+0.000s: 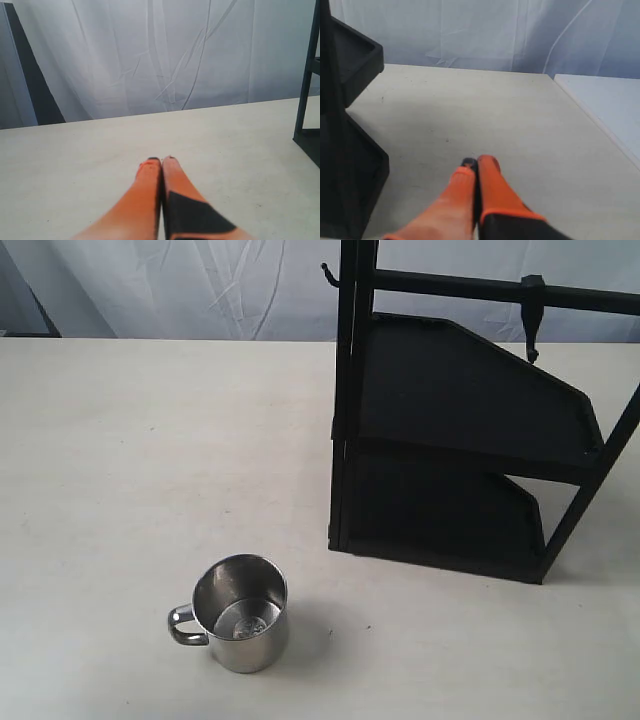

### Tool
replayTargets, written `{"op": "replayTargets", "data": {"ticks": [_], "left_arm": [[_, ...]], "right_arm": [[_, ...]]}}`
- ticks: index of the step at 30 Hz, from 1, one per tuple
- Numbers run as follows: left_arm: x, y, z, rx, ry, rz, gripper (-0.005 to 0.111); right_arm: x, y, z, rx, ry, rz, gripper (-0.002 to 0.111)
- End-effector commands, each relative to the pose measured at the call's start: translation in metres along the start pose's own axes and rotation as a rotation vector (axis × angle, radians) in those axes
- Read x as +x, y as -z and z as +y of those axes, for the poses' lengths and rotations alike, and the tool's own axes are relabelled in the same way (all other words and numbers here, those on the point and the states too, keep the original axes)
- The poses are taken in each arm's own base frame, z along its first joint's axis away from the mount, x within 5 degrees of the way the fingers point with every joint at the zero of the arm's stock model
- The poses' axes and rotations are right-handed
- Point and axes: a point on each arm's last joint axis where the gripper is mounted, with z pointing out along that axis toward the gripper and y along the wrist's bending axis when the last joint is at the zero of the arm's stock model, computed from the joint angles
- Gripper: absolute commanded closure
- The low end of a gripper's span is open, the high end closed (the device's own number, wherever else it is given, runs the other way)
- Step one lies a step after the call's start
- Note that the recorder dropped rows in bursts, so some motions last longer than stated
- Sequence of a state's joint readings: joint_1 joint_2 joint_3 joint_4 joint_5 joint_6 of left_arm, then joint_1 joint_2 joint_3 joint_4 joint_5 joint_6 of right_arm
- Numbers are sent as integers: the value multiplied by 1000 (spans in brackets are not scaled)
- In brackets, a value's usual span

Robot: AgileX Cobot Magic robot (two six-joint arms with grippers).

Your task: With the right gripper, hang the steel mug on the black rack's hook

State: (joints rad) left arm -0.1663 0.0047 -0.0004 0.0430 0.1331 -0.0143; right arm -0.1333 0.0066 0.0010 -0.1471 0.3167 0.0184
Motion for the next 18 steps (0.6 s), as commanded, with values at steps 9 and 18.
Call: {"op": "replayTargets", "data": {"ticks": [9, 18], "left_arm": [[-1, 0, 0, 4, 1, -10, 105], [-1, 0, 0, 4, 1, -10, 105]], "right_arm": [[-2, 1, -2, 25, 77, -20, 108], [-33, 7, 1, 24, 176, -374, 108]]}}
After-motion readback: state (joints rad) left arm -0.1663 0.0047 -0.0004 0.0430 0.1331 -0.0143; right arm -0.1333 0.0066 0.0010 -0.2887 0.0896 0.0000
